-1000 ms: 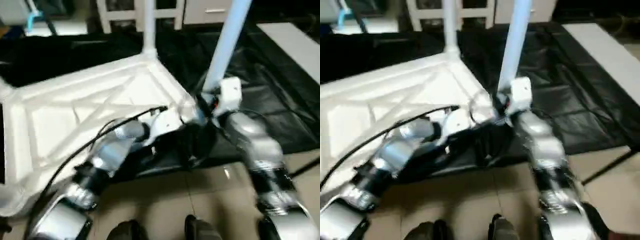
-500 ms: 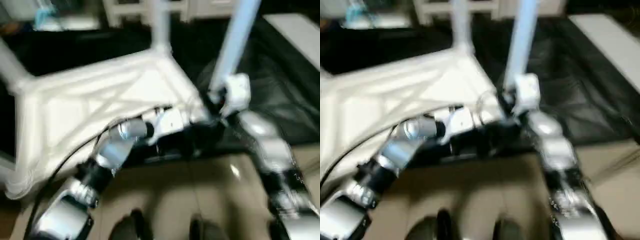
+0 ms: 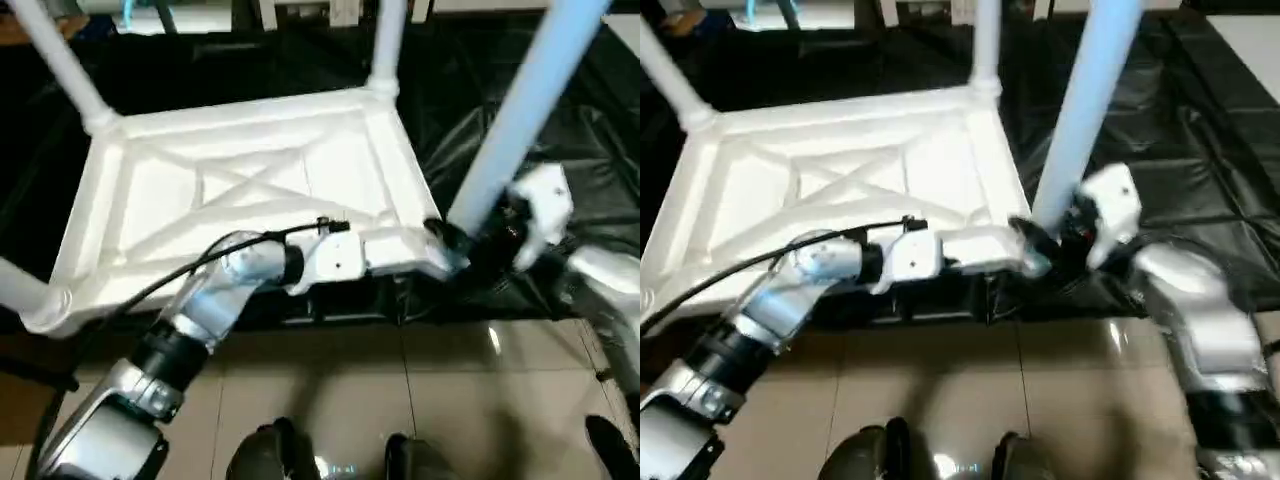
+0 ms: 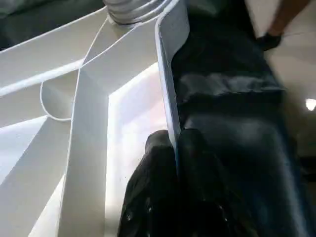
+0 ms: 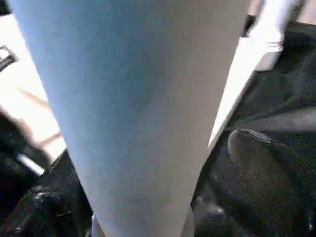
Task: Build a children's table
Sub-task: Rotate leg to tighten
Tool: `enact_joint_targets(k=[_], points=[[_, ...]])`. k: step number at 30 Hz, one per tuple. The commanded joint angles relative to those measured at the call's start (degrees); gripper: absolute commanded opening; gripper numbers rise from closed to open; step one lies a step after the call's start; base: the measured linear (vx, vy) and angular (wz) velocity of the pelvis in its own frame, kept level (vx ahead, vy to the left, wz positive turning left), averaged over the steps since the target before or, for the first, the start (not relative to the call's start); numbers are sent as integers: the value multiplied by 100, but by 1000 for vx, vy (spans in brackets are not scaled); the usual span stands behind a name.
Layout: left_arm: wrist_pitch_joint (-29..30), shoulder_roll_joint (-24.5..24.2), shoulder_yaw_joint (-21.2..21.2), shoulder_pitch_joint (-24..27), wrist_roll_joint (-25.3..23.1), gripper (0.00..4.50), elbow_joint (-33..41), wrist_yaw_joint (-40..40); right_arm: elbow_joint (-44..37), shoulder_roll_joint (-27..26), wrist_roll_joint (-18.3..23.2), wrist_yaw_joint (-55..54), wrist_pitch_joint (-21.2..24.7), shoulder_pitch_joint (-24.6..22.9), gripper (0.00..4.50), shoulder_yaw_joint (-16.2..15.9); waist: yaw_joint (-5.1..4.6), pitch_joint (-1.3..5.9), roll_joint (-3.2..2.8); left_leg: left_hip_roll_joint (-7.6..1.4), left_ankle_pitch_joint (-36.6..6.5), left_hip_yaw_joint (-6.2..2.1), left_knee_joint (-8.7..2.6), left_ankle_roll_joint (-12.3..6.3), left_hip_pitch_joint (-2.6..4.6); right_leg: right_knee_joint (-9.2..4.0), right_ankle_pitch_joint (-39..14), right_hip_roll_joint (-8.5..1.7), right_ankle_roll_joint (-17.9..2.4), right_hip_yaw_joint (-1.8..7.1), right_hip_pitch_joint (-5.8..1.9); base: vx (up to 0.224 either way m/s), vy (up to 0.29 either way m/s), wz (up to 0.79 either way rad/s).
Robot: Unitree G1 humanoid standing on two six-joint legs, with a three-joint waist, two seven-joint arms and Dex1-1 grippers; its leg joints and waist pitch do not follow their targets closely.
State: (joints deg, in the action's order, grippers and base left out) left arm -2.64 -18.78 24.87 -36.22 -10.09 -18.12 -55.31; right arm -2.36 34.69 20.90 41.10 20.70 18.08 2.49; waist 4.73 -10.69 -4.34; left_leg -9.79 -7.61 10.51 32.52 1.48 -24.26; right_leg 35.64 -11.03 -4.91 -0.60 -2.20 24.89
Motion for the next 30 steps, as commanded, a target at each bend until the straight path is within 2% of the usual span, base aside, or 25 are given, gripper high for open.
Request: enact_joint_targets(k=[1,2,5,6,7,10,12,15,20,23,26,30], points=[[-193,-81,99,234,125,0,85,-120,-151,146,54,117,-21,-72,428,278,-65,521,147,-272,-824,-89,-252,-852,176,-408,-123,-312,-1559,216,-372,0,0,0],[-189,-82,109,252,125,0,103,-124,-173,181,58,186,-46,-103,428,274,-75,526,198,-269,-853,-75,-252,-853,180,-423,-186,-310,-1542,219,-376,0,0,0],[-219,-72,122,267,78,0,86,-64,-208,278,49,247,-48,-167,428,244,-82,509,189,-278,-892,-53,-262,-832,195,-449,-514,-319,-1441,220,-352,0,0,0],[-230,-68,130,267,53,0,76,-44,-166,290,21,228,-92,-176,428,237,-98,532,220,-276,-852,-43,-258,-834,186,-439,-509,-318,-1421,216,-362,0,0,0],[-222,-55,122,270,26,0,70,-14,-70,256,6,169,-79,-151,441,248,-106,557,216,-276,-819,-42,-253,-851,191,-432,-495,-319,-1422,209,-361,0,0,0],[-187,-38,98,268,4,0,94,1,103,190,-57,132,-144,-69,441,245,-133,557,209,-273,-791,-34,-240,-886,179,-433,-505,-329,-1429,206,-351,0,0,0],[-162,-40,84,268,-5,0,114,12,157,210,-51,260,-183,-41,441,210,-153,548,233,-266,-801,-30,-238,-909,167,-437,-521,-326,-1422,204,-352,0,0,0],[-160,-45,85,264,-7,0,112,6,173,244,-69,327,-227,-39,441,184,-146,555,226,-266,-761,-27,-228,-923,169,-432,-531,-333,-1392,211,-355,0,0,0],[-152,-81,100,300,68,0,172,-121,245,501,116,899,-344,-57,441,161,-157,540,255,-257,-622,-27,-207,-1082,151,-405,-298,-328,-1402,207,-370,0,0,0],[-155,-98,124,313,62,0,179,-145,265,628,161,1107,-304,-72,441,119,-172,528,267,-256,-638,-28,-203,-1130,146,-414,-371,-327,-1392,201,-368,0,0,0],[-171,-78,147,276,14,0,106,-95,338,897,148,1602,-244,-290,441,-49,-166,513,269,-263,-674,-30,-204,-1149,149,-431,-471,-328,-1374,204,-367,0,0,0],[-134,-40,125,250,21,0,117,-85,350,730,258,1621,-405,-345,441,21,-184,501,265,-265,-768,-39,-213,-1127,144,-451,-670,-333,-1370,191,-347,0,0,0]])
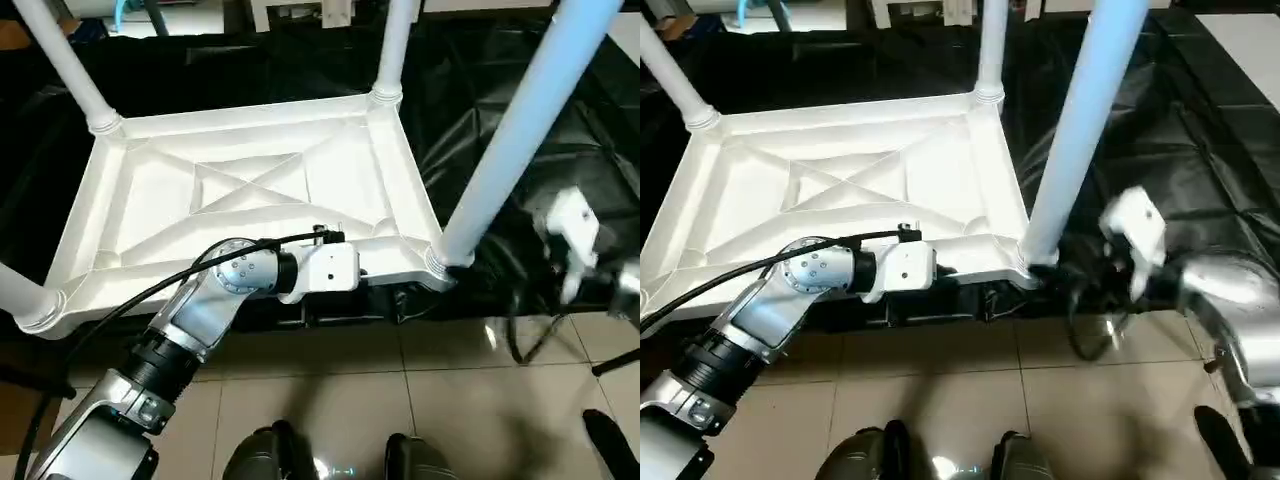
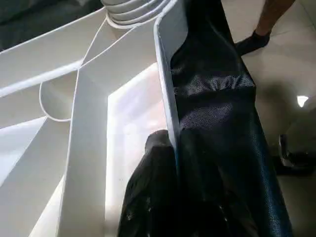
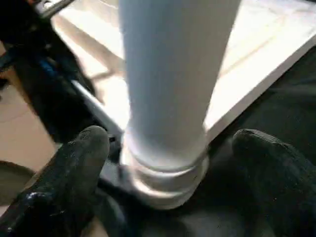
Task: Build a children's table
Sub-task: Rotate leg to tighten
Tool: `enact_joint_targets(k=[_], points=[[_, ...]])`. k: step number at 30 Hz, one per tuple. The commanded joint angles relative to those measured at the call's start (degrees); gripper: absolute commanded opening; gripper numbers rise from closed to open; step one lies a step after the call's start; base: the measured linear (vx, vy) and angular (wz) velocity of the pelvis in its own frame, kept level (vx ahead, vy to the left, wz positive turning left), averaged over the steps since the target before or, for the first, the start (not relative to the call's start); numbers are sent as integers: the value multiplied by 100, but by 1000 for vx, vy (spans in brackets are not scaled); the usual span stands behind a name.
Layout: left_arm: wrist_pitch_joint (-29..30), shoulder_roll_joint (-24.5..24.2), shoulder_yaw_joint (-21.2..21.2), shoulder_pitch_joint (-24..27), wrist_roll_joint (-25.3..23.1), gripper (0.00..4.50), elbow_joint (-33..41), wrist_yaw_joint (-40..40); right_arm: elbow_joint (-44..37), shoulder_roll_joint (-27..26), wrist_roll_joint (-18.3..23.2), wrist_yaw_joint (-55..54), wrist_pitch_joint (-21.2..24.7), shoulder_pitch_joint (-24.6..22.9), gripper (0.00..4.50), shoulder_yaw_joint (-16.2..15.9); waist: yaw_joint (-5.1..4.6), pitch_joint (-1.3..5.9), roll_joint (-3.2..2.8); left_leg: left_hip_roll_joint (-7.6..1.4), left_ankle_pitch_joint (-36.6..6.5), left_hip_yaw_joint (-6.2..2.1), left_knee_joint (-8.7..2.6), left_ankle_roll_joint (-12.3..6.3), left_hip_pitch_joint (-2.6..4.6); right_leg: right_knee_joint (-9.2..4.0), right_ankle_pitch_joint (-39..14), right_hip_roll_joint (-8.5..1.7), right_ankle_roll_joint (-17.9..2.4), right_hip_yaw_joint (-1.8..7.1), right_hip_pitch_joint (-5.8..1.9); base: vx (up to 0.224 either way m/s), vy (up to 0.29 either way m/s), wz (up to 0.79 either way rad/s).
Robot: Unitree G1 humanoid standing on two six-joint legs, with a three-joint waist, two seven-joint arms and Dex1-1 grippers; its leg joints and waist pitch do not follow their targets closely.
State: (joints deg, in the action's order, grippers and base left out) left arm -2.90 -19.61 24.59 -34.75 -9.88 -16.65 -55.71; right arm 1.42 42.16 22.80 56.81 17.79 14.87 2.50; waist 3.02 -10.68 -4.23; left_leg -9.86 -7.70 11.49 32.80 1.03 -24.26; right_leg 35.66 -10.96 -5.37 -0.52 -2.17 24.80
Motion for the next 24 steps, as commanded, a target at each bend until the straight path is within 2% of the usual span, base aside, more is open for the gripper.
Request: enact_joint_targets(k=[1,4,10,15,22,24], points=[[-103,40,154,111,1,0,-15,-46,-18,-29,58,28,-131,-24,441,19,-19,497,254,-265,-805,-139,-247,-1050,155,-463,-774,-287,-1365,188,-328,0,0,0],[-97,36,158,128,8,0,5,-62,52,-39,30,52,-133,17,441,-13,-14,503,250,-267,-793,-138,-251,-1013,164,-460,-758,-284,-1378,195,-331,0,0,0],[-118,-6,168,156,-6,0,15,-105,230,-232,126,67,-295,299,441,132,-16,511,254,-261,-712,-132,-237,-1076,158,-440,-601,-289,-1425,191,-330,0,0,0],[-110,-20,166,155,-13,0,10,-106,224,-284,277,129,-275,366,392,249,-8,521,255,-269,-612,-133,-236,-1122,161,-415,-446,-280,-1461,192,-336,0,0,0],[-103,-51,144,169,-22,0,13,-106,202,-295,434,277,-111,272,337,290,-8,517,240,-266,-688,-135,-241,-1086,157,-434,-582,-289,-1440,191,-339,0,0,0],[-98,-65,141,185,-23,0,31,-108,190,-290,451,289,-99,243,306,306,-8,518,250,-263,-684,-129,-239,-1088,158,-435,-555,-286,-1444,192,-337,0,0,0]])
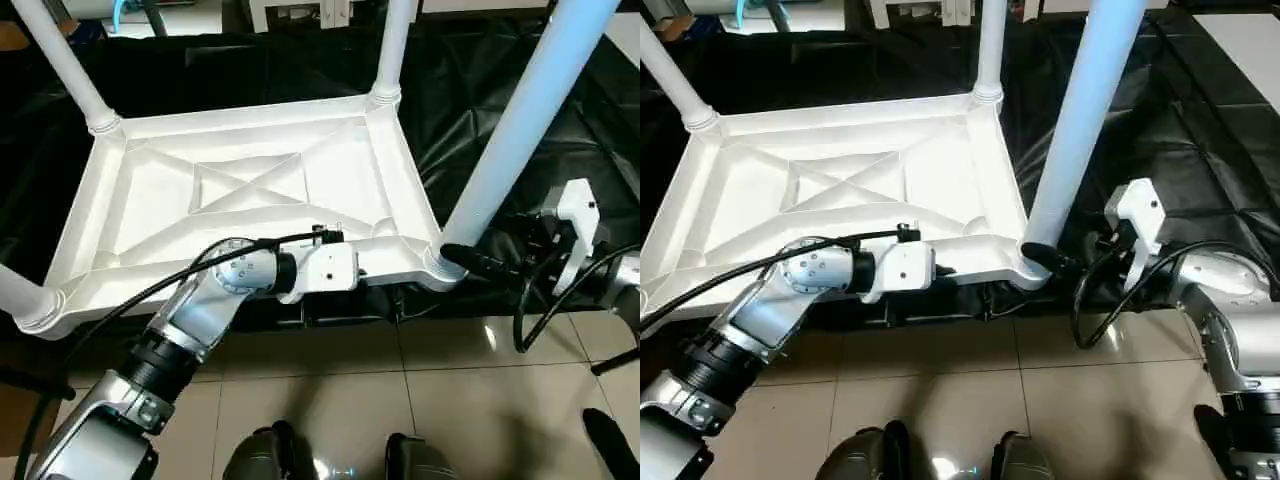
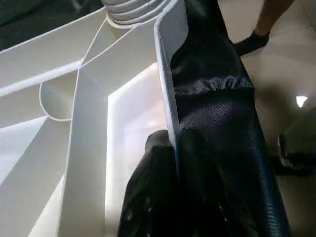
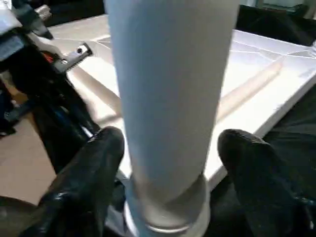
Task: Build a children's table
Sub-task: Rotate leg to tighten
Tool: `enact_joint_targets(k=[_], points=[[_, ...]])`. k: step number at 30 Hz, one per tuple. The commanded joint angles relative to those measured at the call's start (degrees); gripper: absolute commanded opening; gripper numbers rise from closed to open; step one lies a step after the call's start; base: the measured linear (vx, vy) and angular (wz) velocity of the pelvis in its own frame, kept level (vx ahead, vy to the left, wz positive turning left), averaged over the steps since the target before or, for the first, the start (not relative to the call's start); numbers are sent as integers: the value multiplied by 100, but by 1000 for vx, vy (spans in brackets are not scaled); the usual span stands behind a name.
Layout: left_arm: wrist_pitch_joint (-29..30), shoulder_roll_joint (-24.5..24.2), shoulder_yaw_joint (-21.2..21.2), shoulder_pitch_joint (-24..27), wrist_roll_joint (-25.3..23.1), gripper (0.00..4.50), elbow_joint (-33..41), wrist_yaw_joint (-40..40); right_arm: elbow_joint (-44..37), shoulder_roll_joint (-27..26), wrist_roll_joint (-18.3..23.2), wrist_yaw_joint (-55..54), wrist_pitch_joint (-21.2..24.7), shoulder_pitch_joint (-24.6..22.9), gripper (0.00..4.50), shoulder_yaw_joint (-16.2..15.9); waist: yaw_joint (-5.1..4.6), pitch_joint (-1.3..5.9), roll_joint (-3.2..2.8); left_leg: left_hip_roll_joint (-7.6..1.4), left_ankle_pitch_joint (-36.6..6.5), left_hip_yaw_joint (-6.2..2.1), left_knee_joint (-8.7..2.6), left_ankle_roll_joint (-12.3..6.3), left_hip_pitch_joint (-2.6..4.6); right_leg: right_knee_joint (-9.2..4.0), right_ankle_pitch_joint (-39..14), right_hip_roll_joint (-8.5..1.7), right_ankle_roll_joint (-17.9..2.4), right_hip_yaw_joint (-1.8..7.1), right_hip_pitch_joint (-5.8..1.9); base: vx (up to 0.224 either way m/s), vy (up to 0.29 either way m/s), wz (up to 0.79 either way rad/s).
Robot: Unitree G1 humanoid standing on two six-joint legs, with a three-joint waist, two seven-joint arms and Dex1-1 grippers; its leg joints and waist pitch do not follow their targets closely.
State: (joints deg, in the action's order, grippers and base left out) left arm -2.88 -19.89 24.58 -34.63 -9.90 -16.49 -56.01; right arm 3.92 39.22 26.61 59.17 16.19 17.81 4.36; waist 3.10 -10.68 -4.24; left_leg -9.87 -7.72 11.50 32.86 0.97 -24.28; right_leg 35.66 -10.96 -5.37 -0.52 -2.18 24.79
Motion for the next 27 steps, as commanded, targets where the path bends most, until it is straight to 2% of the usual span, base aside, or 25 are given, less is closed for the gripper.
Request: enact_joint_targets(k=[1,2,8,9,10,11,13,14,15,16,17,18,20,21,23,24,25,26,27], points=[[-97,-45,142,185,-21,0,27,-81,-72,6,77,57,71,-66,306,125,-16,519,250,-263,-676,-131,-243,-1081,158,-434,-549,-288,-1447,193,-337,0,0,0],[-104,-50,142,185,-22,0,19,-84,-73,3,78,60,75,-69,300,120,-13,525,230,-265,-667,-137,-245,-1081,159,-429,-544,-285,-1454,188,-337,0,0,0],[-125,-66,144,161,-28,0,-18,-103,-17,-68,14,-53,79,-20,251,74,-19,524,231,-265,-702,-133,-250,-1045,164,-437,-565,-281,-1465,189,-332,0,0,0],[-122,-68,144,160,-32,0,-18,-99,9,-106,-26,-140,91,-9,227,57,-20,524,230,-267,-705,-134,-252,-1045,164,-436,-566,-282,-1470,189,-332,0,0,0],[-121,-73,144,150,-62,0,-44,-69,104,-207,-196,-410,98,25,219,-13,-20,519,195,-265,-719,-137,-253,-1026,164,-438,-574,-282,-1477,187,-328,0,0,0],[-121,-77,144,144,-81,0,-59,-49,154,-260,-298,-560,100,42,214,-51,-24,514,186,-269,-727,-137,-258,-1006,169,-442,-600,-277,-1476,186,-313,0,0,0],[-96,-49,134,113,-112,0,-127,17,280,-409,-503,-891,111,114,199,-140,-60,491,203,-256,-940,-142,-284,-869,164,-479,-921,-284,-1419,180,-319,0,0,0],[-14,51,129,9,-194,0,-293,179,560,-721,-831,-1532,142,322,194,-259,-66,477,165,-255,-1024,-144,-290,-821,170,-491,-1049,-290,-1404,182,-310,0,0,0],[-7,64,130,-7,-203,0,-315,196,595,-762,-852,-1604,157,352,193,-264,-107,466,176,-249,-1089,-140,-296,-760,162,-504,-1174,-282,-1406,177,-294,0,0,0],[50,169,137,-141,-279,0,-493,332,886,-1093,-1012,-2186,289,602,192,-295,-169,426,144,-217,-1287,-168,-340,-570,121,-530,-1596,-279,-1270,151,-318,0,0,0],[92,234,133,-217,-308,0,-580,412,1068,-1253,-1077,-2475,327,747,192,-286,-200,438,148,-210,-1437,-196,-351,-378,133,-543,-1907,-285,-1162,139,-315,-56,11,-15],[140,306,129,-298,-339,0,-671,498,1265,-1422,-1147,-2784,366,902,191,-275,-224,428,127,-215,-1581,-207,-367,-247,162,-563,-2055,-284,-1097,142,-285,-60,20,-12],[300,574,106,-576,-353,0,-904,690,2003,-1924,-1330,-3677,373,1465,189,-235,-304,427,113,-211,-1775,-225,-394,-86,174,-557,-2081,-280,-1123,135,-265,-60,27,-13],[344,697,93,-707,-363,0,-1010,797,2335,-2101,-1376,-4012,345,1713,189,-205,-349,418,110,-206,-1844,-260,-418,14,137,-552,-2057,-284,-1103,114,-300,-56,47,-20],[488,965,10,-974,-356,0,-1214,1068,2989,-2427,-1465,-4773,191,2197,189,-48,-384,417,95,-215,-2026,-249,-433,36,166,-569,-1875,-279,-1132,122,-275,-28,24,-10],[605,1144,-76,-1139,-350,0,-1328,1313,3360,-2559,-1518,-5257,-22,2464,189,52,-424,426,136,-208,-2122,-231,-424,46,198,-593,-1854,-283,-1174,126,-260,0,0,0],[723,1317,-163,-1296,-342,0,-1435,1557,3711,-2678,-1570,-5726,-245,2714,189,150,-454,421,101,-188,-2148,-232,-408,96,209,-602,-1960,-304,-1192,126,-240,0,0,0],[798,1455,-235,-1425,-327,0,-1542,1719,3976,-2748,-1644,-6047,-440,2901,189,192,-426,423,101,-195,-2128,-243,-417,88,213,-622,-1992,-312,-1157,116,-257,0,0,0],[823,1539,-276,-1508,-329,0,-1608,1827,4141,-2783,-1715,-6152,-564,3026,189,163,-420,442,137,-201,-1979,-213,-407,19,209,-622,-1763,-311,-1182,132,-247,0,0,0]])
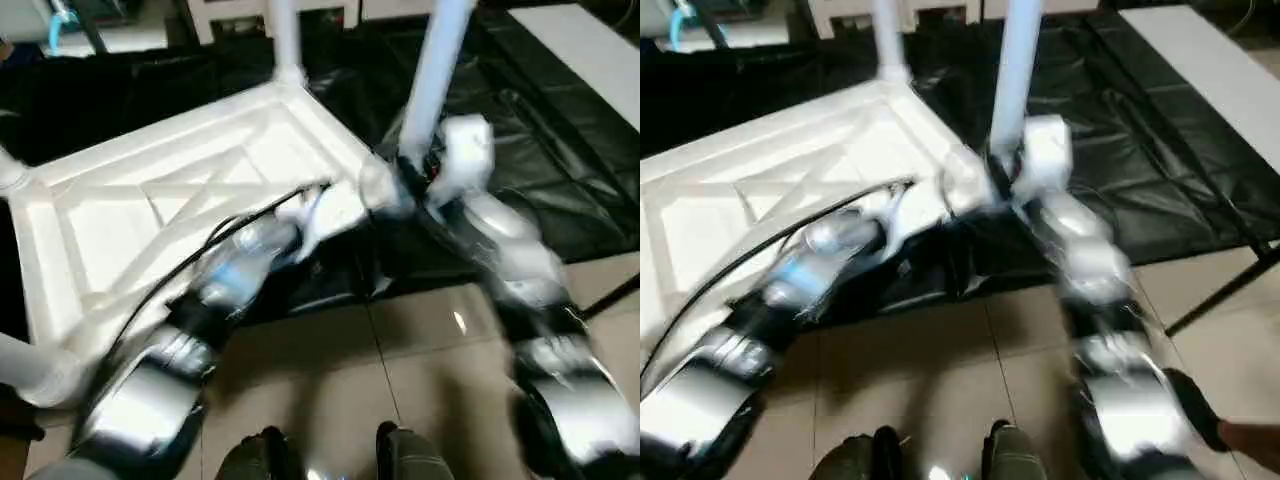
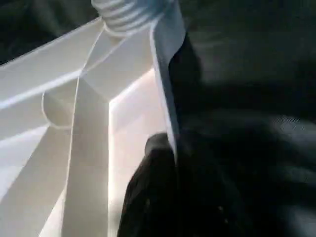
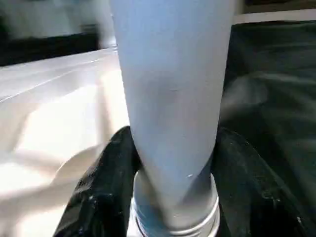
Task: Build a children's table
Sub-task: Rotate leg to tighten
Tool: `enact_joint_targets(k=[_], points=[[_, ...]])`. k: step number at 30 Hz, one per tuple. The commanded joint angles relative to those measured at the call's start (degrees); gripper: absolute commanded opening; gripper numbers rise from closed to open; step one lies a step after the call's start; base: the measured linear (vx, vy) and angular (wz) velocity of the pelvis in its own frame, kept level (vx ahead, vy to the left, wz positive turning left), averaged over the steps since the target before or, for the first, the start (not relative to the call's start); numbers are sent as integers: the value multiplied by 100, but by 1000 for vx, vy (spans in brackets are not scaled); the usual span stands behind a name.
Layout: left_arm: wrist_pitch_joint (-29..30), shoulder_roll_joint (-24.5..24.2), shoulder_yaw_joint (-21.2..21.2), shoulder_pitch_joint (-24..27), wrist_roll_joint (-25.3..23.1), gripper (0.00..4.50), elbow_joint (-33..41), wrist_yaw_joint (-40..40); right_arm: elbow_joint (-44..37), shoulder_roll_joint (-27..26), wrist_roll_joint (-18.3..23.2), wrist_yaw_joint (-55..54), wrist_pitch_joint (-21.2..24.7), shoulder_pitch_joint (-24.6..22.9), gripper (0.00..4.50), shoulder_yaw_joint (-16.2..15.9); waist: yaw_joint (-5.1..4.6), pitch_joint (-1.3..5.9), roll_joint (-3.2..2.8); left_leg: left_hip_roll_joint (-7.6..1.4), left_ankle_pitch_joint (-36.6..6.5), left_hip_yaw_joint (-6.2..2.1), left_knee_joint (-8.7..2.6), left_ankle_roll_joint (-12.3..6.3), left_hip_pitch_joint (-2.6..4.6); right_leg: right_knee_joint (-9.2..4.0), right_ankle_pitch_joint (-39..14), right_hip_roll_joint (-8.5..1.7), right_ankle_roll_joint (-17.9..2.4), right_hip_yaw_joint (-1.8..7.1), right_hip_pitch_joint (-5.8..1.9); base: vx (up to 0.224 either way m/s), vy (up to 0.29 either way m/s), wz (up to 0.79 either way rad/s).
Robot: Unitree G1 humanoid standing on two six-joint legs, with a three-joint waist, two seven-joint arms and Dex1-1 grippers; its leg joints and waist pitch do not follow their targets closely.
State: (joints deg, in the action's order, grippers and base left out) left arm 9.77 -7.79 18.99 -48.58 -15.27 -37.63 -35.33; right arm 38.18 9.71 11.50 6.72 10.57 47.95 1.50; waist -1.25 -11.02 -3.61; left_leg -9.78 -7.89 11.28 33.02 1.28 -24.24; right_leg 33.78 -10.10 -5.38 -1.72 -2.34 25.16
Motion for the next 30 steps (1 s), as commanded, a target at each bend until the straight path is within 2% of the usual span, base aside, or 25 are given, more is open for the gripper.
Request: enact_joint_targets(k=[1,2,3,4,5,6,8,9,10,13,14,15,16,17,18,19,20,21,22,23,24,25,30], points=[[-486,397,244,-178,204,0,423,-174,926,70,-121,-790,-163,168,189,510,41,491,127,-223,-1785,-169,-425,-133,198,-438,-1491,-299,-1113,155,-313,0,0,0],[-561,383,247,-192,157,0,377,-133,1038,17,-55,-451,-179,267,189,473,42,500,107,-219,-1728,-163,-411,-212,189,-411,-1343,-307,-1169,157,-321,0,0,0],[-606,348,263,-184,108,0,363,-111,1061,2,-32,-233,-177,295,189,434,45,528,142,-219,-1548,-156,-392,-385,174,-391,-1120,-303,-1230,146,-363,0,0,0],[-669,295,284,-167,48,0,343,-99,1010,16,-59,-32,-225,288,189,377,59,533,143,-226,-1364,-135,-384,-550,174,-397,-968,-301,-1268,144,-355,0,0,0],[-707,247,294,-141,21,0,335,-114,919,57,-116,113,-268,258,189,307,63,551,155,-232,-1273,-129,-374,-634,180,-388,-874,-292,-1298,141,-354,0,0,0],[-727,187,292,-102,-1,0,334,-105,797,133,-211,262,-357,204,244,190,82,559,151,-237,-1086,-112,-358,-755,186,-373,-687,-290,-1374,149,-343,53,-13,2],[-861,-20,293,6,-91,0,314,-65,346,380,-297,591,-562,-18,258,53,127,585,177,-227,-795,-103,-328,-916,162,-325,-323,-285,-1431,147,-379,54,-15,2],[-863,-23,292,7,-92,0,311,-64,343,383,-295,597,-569,-20,258,52,178,620,166,-240,-563,-77,-305,-1064,205,-291,38,-278,-1501,162,-360,52,-22,2],[-960,-122,264,73,-120,0,292,-24,-22,551,-212,846,-607,-230,272,45,219,630,156,-235,-359,-66,-285,-1199,199,-257,313,-263,-1583,161,-357,52,-22,2],[-1097,-232,243,167,-128,0,293,-25,-567,776,-69,1221,-635,-568,297,10,330,662,164,-250,11,-68,-247,-1435,192,-173,762,-248,-1633,154,-369,0,0,0],[-1251,-310,247,240,-101,0,323,-101,-1052,930,124,1684,-530,-855,306,3,339,652,173,-247,14,-69,-245,-1483,183,-176,787,-241,-1626,150,-379,0,0,0],[-1291,-330,248,258,-92,0,332,-124,-1163,956,160,1809,-498,-919,317,12,366,640,160,-271,-16,-77,-247,-1527,183,-182,739,-259,-1600,154,-377,0,0,0],[-1400,-405,260,352,-33,0,422,-272,-1680,1160,360,2261,-294,-1230,327,-8,348,626,159,-252,-90,-83,-257,-1516,165,-194,600,-242,-1579,141,-403,0,0,0],[-1538,-511,286,502,96,0,589,-545,-2344,1475,566,2779,-91,-1646,335,-68,373,627,152,-277,-170,-85,-261,-1499,190,-212,496,-257,-1562,145,-386,0,0,0],[-1538,-511,286,502,96,0,589,-545,-2344,1475,566,2779,-91,-1646,343,-68,397,606,164,-294,-331,-93,-282,-1462,187,-242,294,-274,-1498,153,-405,0,0,0],[-1578,-574,312,610,203,0,730,-764,-2594,1674,548,2926,-81,-1832,351,-94,381,589,157,-289,-499,-88,-306,-1351,185,-279,-20,-276,-1491,149,-390,0,0,0],[-1650,-639,356,712,296,0,871,-968,-2758,1818,566,3024,-47,-1959,361,-77,378,601,139,-285,-574,-87,-302,-1282,197,-286,-161,-274,-1494,151,-378,0,0,0],[-1810,-756,425,942,571,0,1174,-1475,-3122,2091,781,3340,207,-2202,361,-13,359,570,141,-273,-784,-90,-327,-1149,185,-332,-524,-276,-1460,149,-379,0,0,0],[-1851,-787,439,1012,661,0,1262,-1622,-3237,2168,856,3446,294,-2273,370,6,376,543,156,-296,-1010,-87,-358,-1044,219,-384,-849,-294,-1397,173,-371,0,0,0],[-1904,-849,466,1137,842,0,1447,-1878,-3381,2321,953,3641,406,-2383,370,15,365,531,131,-298,-1111,-88,-371,-991,214,-394,-1017,-296,-1367,176,-365,0,0,0],[-1903,-853,468,1145,853,0,1460,-1894,-3389,2332,958,3655,410,-2391,370,14,360,528,134,-295,-1311,-86,-386,-882,238,-428,-1325,-293,-1293,177,-349,0,0,0],[-1912,-966,530,1340,1094,0,1791,-2247,-3585,2586,1082,4002,516,-2575,370,22,354,528,127,-299,-1429,-87,-390,-787,250,-454,-1561,-303,-1203,185,-328,0,0,0],[-1983,-1060,634,1519,1225,0,2110,-2522,-3824,2822,1274,4451,741,-2847,370,33,350,539,127,-318,-1432,-76,-408,-710,278,-483,-1742,-288,-1065,206,-272,0,0,0]])
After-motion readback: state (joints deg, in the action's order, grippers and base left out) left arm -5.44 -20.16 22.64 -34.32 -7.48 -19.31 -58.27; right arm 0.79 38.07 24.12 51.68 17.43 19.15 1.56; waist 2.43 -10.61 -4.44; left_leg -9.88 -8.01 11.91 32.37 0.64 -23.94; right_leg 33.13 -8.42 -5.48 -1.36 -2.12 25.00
